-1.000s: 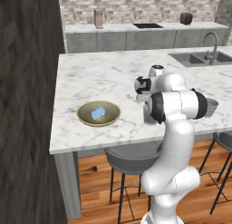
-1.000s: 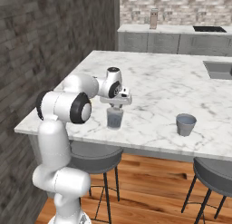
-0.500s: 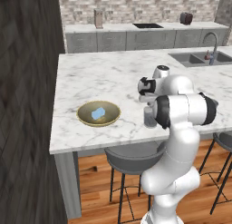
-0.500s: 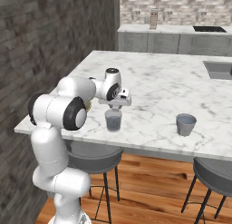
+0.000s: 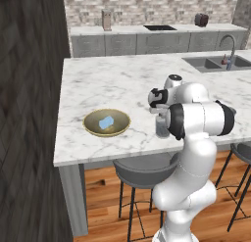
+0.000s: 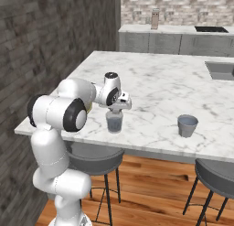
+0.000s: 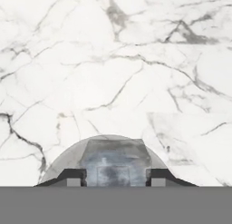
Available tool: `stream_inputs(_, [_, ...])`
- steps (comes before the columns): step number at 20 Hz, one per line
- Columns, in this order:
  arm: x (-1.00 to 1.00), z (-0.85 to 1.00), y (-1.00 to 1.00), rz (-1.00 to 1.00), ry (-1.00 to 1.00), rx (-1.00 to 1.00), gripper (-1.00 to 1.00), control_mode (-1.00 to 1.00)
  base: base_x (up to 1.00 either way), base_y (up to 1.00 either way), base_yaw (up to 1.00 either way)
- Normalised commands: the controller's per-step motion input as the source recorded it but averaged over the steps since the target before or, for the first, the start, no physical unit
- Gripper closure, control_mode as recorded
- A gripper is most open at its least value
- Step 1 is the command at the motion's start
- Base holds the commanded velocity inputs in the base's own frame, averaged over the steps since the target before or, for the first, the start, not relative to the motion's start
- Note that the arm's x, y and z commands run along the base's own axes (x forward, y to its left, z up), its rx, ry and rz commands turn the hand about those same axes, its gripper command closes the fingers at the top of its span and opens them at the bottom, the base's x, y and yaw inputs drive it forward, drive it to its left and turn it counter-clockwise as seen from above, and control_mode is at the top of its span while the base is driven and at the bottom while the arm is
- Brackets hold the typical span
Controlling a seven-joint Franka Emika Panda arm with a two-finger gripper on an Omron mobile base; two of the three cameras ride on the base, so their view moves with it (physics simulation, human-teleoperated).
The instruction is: There are four ice cubes in the ice bowl. Place two ice cubes in each glass of water.
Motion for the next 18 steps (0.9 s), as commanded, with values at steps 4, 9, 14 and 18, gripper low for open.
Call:
stream_inputs(4, [0.0, -0.05, 0.0, 0.0, 0.0, 0.0, 1.0, -1.0, 0.0, 0.0, 0.0])
stream_inputs(9, [0.12, 0.0, 0.0, 0.0, 0.0, 0.0, -1.0, -1.0, 0.0, 0.0, 0.0])
stream_inputs(14, [0.02, 0.0, 0.0, 0.0, 0.0, 0.0, -1.0, -1.0, 0.0, 0.0, 0.0])
stream_inputs(18, [-0.15, 0.0, 0.0, 0.0, 0.0, 0.0, -1.0, -1.0, 0.0, 0.0, 0.0])
